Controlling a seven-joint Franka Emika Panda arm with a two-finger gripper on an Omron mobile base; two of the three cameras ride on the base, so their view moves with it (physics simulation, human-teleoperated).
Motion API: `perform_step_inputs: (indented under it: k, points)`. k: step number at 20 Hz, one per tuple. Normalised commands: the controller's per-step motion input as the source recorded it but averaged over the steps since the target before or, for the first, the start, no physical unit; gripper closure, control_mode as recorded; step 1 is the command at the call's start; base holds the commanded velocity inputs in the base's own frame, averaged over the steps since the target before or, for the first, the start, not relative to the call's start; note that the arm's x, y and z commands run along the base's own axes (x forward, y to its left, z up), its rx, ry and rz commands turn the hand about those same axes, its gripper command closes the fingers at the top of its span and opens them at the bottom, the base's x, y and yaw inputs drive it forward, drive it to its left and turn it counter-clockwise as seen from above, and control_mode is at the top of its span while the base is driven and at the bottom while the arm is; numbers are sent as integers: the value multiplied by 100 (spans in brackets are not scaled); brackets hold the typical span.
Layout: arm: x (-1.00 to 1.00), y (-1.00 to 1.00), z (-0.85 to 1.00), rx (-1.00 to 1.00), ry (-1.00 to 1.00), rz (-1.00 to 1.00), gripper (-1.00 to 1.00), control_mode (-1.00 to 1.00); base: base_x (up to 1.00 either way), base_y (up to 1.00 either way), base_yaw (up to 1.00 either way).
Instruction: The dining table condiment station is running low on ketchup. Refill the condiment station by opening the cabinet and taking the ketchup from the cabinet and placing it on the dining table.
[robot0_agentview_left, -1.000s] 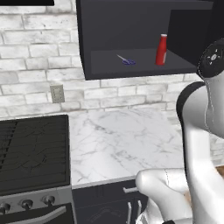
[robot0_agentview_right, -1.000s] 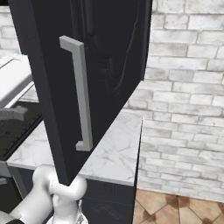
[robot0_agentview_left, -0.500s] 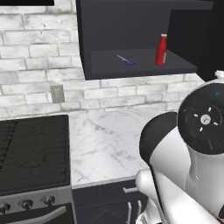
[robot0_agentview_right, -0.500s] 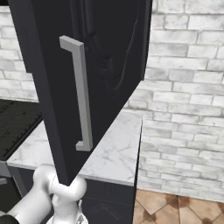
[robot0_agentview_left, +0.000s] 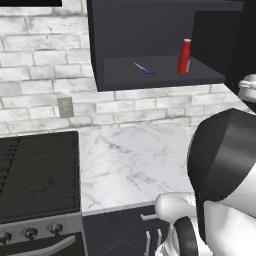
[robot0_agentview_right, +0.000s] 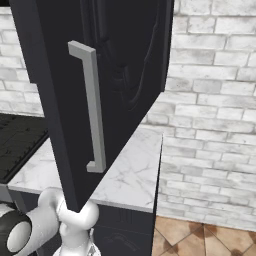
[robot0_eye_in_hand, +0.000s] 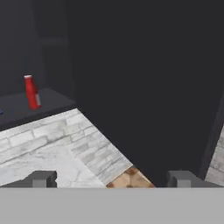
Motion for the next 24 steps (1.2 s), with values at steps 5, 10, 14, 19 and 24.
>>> perform_step_inputs:
  k: [5, 10, 14, 19, 24]
  points:
    - [51, -29, -41, 11, 22, 58, -100, -100, 0, 0, 0]
    - [70, 3, -52, 0, 7, 25, -100, -100, 0, 0, 0]
    - [65, 0, -5, 0, 0, 6, -100, -100, 0, 0, 0]
    - [55, -13, -8, 0, -2, 6, -100, -100, 0, 0, 0]
    - [82, -3, -70, 0, -13, 6, -100, -100, 0, 0, 0]
